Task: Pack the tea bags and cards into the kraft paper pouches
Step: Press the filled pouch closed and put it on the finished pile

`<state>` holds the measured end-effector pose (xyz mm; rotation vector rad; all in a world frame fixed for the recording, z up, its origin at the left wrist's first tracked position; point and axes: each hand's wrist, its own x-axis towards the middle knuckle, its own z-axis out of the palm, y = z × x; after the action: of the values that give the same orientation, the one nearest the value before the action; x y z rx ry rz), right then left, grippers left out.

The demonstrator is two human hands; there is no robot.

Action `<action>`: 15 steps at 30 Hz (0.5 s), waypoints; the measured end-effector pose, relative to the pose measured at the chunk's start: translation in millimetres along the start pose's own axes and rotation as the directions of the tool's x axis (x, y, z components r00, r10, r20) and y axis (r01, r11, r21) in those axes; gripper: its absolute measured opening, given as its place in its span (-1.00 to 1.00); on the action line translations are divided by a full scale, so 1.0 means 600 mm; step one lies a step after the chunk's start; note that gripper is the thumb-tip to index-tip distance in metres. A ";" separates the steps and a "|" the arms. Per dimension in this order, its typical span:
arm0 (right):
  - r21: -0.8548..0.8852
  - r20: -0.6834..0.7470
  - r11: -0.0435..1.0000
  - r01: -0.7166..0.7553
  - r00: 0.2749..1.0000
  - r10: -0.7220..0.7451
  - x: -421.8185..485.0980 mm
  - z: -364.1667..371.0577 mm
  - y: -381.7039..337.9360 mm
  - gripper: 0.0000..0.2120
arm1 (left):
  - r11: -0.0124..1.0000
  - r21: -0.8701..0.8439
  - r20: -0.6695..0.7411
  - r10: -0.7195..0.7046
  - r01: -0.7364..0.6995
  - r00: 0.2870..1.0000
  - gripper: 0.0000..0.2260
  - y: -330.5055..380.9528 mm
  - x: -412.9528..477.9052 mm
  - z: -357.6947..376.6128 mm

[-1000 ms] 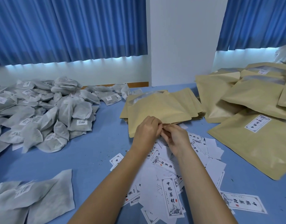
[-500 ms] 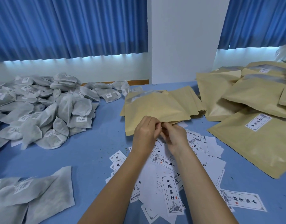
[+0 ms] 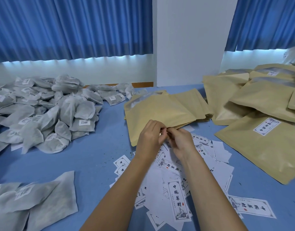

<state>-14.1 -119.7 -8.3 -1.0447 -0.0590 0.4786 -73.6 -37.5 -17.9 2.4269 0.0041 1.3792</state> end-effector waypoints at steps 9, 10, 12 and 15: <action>-0.100 -0.073 0.995 0.008 0.997 -0.016 0.007 -0.003 0.007 -0.70 | 0.998 0.064 0.021 -0.008 0.007 1.000 -0.92 0.011 0.003 0.003; -0.100 -0.068 0.995 0.002 0.998 -0.009 0.007 -0.003 0.007 -0.70 | 0.996 0.094 0.026 -0.012 0.009 1.000 -0.90 0.011 0.003 0.002; -0.092 -0.063 0.996 -0.009 0.998 0.003 0.009 -0.004 0.009 -0.71 | 0.980 0.198 0.059 -0.045 0.032 0.997 -0.79 0.009 0.005 0.001; -0.097 -0.066 0.995 -0.017 0.998 0.010 0.014 -0.009 0.010 -0.74 | 0.955 0.293 0.112 -0.092 0.055 0.990 -0.72 0.004 0.007 0.000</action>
<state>-7.2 -118.2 -17.6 -1.1568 -0.0172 0.4571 -72.0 -39.0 -13.5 2.7172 0.2822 1.2678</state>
